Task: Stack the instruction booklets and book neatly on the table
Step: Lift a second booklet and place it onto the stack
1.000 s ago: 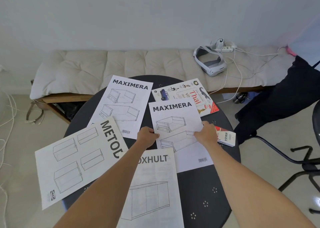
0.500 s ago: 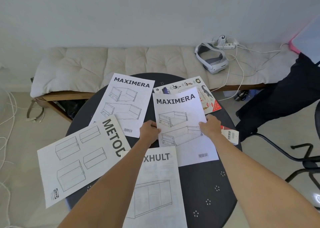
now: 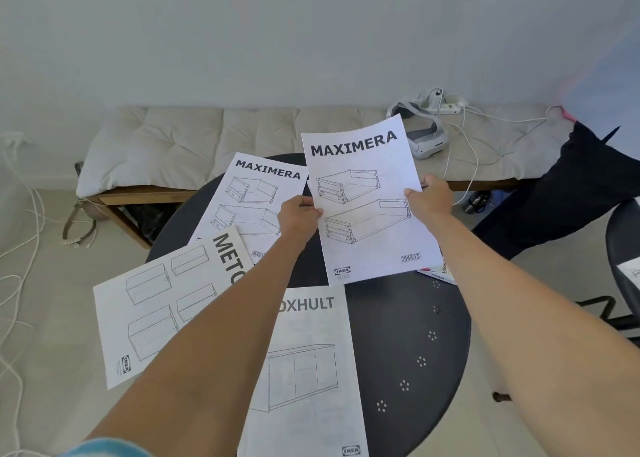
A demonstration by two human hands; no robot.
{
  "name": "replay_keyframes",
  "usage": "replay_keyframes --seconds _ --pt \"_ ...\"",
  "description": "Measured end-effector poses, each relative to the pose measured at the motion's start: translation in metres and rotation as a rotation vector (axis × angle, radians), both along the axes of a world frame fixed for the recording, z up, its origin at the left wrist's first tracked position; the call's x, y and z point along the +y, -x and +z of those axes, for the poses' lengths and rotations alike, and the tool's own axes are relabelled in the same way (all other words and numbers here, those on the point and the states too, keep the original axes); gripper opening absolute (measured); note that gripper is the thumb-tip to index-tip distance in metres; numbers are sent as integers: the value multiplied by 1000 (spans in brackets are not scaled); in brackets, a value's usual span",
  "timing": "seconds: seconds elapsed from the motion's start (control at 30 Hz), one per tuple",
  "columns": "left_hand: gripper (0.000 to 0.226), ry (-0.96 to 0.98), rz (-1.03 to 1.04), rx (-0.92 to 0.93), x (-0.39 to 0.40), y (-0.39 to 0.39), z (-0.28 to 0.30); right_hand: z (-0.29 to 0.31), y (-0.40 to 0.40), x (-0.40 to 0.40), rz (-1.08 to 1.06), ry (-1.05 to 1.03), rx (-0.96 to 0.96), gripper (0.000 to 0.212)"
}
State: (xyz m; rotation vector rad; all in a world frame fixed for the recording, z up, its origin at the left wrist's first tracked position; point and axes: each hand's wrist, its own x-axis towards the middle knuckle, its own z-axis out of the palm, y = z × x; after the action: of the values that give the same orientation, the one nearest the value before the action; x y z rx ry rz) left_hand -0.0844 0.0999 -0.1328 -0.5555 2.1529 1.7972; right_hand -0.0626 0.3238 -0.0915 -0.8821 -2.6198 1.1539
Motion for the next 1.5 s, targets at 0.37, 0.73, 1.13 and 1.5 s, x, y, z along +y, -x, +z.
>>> replay_keyframes --seconds 0.37,0.73,1.13,1.5 --pt "11 12 28 -51 -49 -63 17 -2 -71 -45 -13 127 -69 26" --pt "14 86 67 -210 -119 -181 -26 -67 -174 -101 50 260 -279 13" --pt "23 326 84 -198 -127 -239 -55 -108 -226 -119 165 91 -420 26" --pt "25 424 -60 -146 -123 -259 -55 -101 -243 -135 161 -93 -496 13"
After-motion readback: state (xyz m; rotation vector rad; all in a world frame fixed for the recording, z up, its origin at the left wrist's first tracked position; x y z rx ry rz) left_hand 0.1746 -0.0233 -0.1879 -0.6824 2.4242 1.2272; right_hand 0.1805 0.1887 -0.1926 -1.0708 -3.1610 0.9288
